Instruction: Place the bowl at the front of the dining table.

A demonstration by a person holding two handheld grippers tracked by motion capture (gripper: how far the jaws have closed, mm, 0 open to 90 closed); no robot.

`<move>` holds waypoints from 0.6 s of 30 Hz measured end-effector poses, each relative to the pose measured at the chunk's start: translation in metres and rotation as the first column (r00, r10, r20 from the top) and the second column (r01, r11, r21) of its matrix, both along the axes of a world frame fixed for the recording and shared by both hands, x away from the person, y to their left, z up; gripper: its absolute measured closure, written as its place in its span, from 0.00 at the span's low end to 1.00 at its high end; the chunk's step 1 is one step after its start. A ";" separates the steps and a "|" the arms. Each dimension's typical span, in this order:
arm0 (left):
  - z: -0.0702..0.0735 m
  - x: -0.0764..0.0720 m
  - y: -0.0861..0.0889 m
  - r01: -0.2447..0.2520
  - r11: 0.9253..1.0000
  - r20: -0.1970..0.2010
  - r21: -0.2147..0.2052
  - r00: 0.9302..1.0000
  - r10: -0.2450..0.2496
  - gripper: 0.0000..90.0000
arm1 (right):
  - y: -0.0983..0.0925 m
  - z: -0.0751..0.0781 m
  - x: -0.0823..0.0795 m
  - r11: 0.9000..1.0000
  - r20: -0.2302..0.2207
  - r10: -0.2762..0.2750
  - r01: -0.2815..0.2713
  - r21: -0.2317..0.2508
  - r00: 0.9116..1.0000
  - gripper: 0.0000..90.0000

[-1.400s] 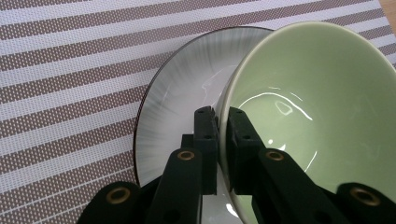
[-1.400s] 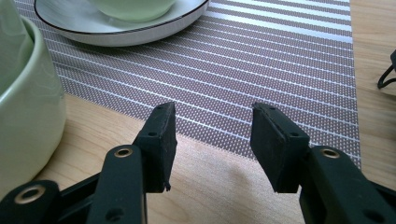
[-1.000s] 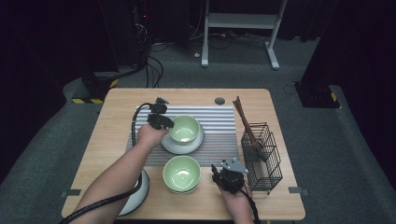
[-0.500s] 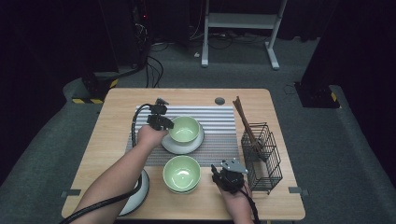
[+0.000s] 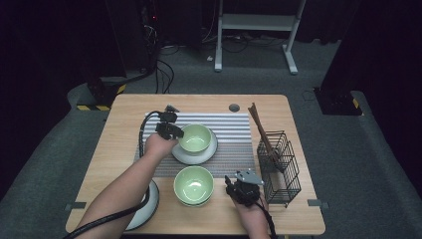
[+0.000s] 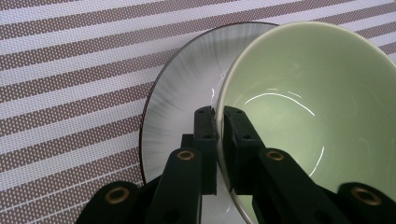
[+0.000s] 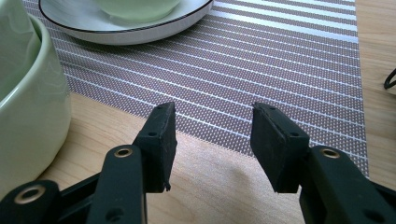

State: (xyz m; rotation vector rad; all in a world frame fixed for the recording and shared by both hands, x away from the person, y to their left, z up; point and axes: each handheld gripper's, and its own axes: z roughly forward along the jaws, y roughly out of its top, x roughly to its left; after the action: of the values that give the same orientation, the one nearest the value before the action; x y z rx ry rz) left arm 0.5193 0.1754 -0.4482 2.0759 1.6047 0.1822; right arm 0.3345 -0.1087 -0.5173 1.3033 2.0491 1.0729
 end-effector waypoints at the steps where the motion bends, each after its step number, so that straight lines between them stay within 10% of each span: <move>1: -0.001 0.000 -0.001 0.006 1.000 -0.002 0.004 1.000 -0.006 0.86 | 0.000 0.000 0.000 1.000 -0.002 -0.002 0.002 0.001 1.000 0.56; 18: 0.015 -0.012 -0.005 0.060 0.998 0.031 0.031 0.998 -0.061 0.68 | 0.001 0.001 0.000 1.000 -0.005 0.000 0.000 0.005 1.000 0.56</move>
State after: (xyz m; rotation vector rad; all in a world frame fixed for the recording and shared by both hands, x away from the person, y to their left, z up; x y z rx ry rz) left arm 0.5076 0.1701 -0.4335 2.1304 1.5276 0.2183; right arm 0.3344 -0.1080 -0.5167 1.3092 2.0513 1.0763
